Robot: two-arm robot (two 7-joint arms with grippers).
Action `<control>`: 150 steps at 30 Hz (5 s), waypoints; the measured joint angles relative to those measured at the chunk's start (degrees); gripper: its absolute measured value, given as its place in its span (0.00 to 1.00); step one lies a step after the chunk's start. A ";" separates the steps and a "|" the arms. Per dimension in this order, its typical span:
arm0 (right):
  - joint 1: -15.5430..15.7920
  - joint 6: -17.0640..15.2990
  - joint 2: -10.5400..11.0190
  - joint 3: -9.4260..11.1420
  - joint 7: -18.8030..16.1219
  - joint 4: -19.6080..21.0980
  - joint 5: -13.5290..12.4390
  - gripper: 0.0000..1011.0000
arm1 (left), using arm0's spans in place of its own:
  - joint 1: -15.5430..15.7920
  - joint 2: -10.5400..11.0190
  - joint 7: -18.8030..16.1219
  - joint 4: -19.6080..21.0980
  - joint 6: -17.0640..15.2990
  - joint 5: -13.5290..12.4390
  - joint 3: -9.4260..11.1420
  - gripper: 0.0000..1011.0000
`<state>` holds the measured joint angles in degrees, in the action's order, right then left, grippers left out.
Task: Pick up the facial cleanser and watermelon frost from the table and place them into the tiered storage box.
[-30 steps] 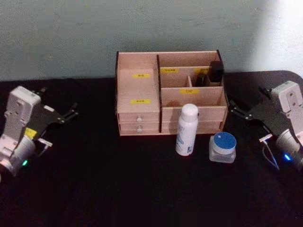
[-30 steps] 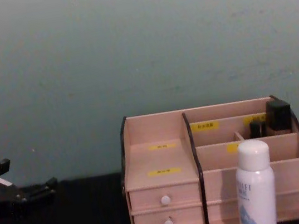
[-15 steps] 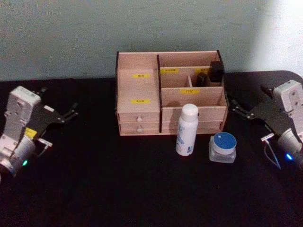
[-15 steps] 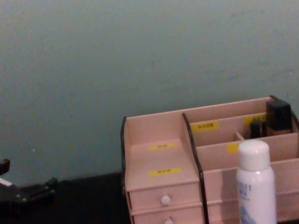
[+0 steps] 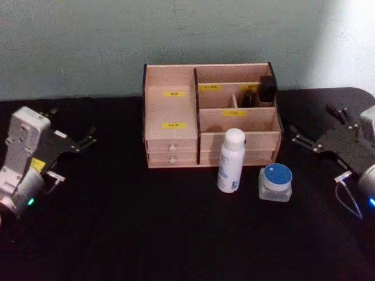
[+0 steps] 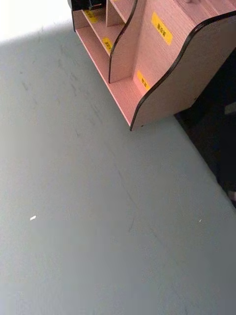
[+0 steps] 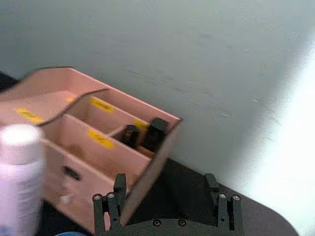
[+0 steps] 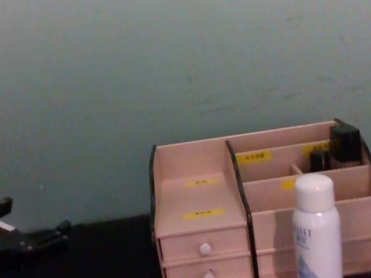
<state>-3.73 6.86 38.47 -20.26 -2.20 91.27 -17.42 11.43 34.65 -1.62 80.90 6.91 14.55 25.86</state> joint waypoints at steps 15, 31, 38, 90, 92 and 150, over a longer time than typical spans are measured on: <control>2.61 -0.09 0.56 -0.86 -11.34 3.94 -4.61 0.99 | 0.00 0.00 0.00 0.00 0.00 0.00 0.00 0.99; -1.06 -3.01 -3.37 -2.91 -20.78 -0.61 -7.08 0.99 | 0.00 0.00 0.00 0.00 0.00 0.00 0.00 0.99; -2.66 -4.02 -5.14 -3.51 -23.53 -2.97 -7.01 0.99 | 0.00 0.00 0.00 0.00 0.00 0.00 0.00 0.99; -8.07 -5.82 -12.67 -2.79 -26.84 -12.54 -4.20 0.99 | 0.00 0.00 0.00 0.00 0.00 0.00 0.00 0.99; -8.06 -5.82 -12.67 -2.80 -26.81 -12.54 -4.21 0.99 | 0.00 0.00 0.00 0.00 0.00 0.00 0.00 0.99; -9.41 -8.33 -10.46 0.68 -28.01 -4.61 -12.51 0.59 | 0.00 0.00 0.00 0.00 0.00 0.00 0.00 0.99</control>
<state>-13.14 -1.47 28.00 -19.58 -30.21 86.66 -29.93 11.43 34.64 -1.62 80.90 6.91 14.55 25.86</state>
